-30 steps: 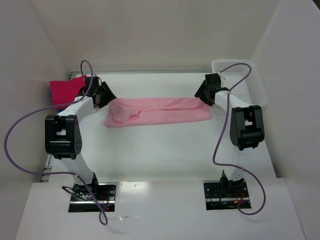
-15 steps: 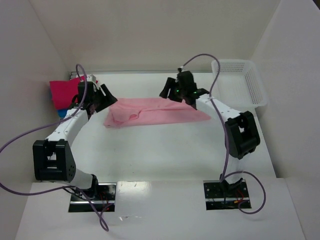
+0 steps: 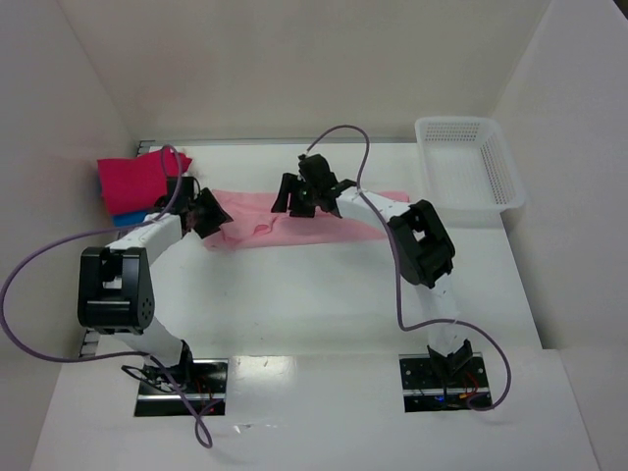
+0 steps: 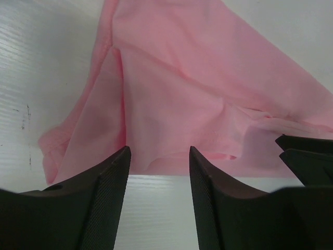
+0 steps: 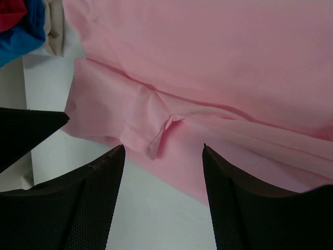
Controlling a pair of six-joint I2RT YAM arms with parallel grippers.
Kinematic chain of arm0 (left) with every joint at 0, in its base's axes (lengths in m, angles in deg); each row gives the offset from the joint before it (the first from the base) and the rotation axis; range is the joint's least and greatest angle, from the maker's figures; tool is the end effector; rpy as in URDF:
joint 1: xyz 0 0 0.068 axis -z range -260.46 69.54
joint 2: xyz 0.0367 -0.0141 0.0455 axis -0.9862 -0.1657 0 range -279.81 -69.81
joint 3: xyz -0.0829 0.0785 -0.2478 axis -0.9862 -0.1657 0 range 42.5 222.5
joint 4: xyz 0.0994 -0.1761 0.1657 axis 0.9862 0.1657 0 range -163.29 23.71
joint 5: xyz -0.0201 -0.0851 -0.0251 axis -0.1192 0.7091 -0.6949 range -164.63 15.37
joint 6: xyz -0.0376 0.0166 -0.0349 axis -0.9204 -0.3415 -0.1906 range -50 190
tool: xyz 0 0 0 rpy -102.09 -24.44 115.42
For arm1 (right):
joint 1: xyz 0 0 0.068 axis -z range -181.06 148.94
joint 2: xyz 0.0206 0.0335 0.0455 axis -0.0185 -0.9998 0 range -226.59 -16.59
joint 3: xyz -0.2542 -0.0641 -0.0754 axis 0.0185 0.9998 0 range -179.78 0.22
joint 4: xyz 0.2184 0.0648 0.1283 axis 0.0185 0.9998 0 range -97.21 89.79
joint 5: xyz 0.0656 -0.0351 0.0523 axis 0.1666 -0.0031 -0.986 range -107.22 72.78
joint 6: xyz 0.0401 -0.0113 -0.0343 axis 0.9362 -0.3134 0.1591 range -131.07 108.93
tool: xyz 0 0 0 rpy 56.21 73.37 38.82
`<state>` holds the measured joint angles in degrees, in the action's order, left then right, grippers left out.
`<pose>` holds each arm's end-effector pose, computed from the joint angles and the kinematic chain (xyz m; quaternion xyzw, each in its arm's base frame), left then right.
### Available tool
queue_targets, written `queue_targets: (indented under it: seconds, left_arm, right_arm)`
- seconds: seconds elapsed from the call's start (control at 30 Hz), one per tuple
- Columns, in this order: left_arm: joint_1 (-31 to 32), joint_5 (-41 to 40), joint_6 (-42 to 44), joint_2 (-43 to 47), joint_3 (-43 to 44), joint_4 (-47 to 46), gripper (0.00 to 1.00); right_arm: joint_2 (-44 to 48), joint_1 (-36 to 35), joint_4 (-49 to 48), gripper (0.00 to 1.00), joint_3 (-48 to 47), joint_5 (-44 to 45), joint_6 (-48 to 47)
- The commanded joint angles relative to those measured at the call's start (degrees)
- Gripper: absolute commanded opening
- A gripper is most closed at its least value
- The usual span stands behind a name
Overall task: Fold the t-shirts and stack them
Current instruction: Fold the other side of the tshirt into a rectangle
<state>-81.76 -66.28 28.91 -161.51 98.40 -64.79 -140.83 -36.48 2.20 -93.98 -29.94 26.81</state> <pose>0.3399 0.0025 0.2065 -0.3059 0.8671 -0.1948 0.3414 0.3985 0.2931 0.1919 -0.0279 0.8996 0.3336 0.2806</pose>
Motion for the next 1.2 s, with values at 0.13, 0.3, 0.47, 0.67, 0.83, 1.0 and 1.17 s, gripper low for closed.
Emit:
queue_targets:
  seconds: [0.13, 0.3, 0.47, 0.67, 0.83, 1.0, 1.17]
  left_arm:
    - [-0.9, 2.3, -1.8, -3.3, -1.1, -3.8, 0.56]
    - [-2.5, 4.9, -1.8, -5.9, -1.1, -4.7, 0.56]
    - [-2.5, 5.6, -1.4, -6.7, -1.1, -5.1, 0.55]
    - [-2.5, 6.7, -1.3, -6.1, -1.1, -5.1, 0.46]
    - [-2.5, 7.3, -1.3, -6.1, -1.1, -5.1, 0.38]
    - [-2.5, 8.4, -0.7, -6.1, -1.1, -4.7, 0.16]
    - [-2.5, 10.3, 0.1, -5.6, 1.4, -3.9, 0.06]
  right_arm:
    - [-4.5, -2.2, -1.4, 0.66, -4.9, -2.6, 3.3]
    - [-6.6, -3.0, -2.6, 0.61, -5.1, -4.2, 4.9]
    - [-7.5, -4.0, -2.0, 0.54, -5.9, -3.5, 5.9]
    - [-7.5, -4.0, -3.2, 0.46, -5.9, -3.5, 7.4]
    - [-7.5, -4.5, -3.2, 0.37, -6.6, -3.5, 7.9]
    - [-8.0, -4.5, -3.2, 0.2, -7.1, -3.5, 8.4]
    - [-6.6, -4.5, -2.6, 0.18, -8.3, -1.7, 8.4]
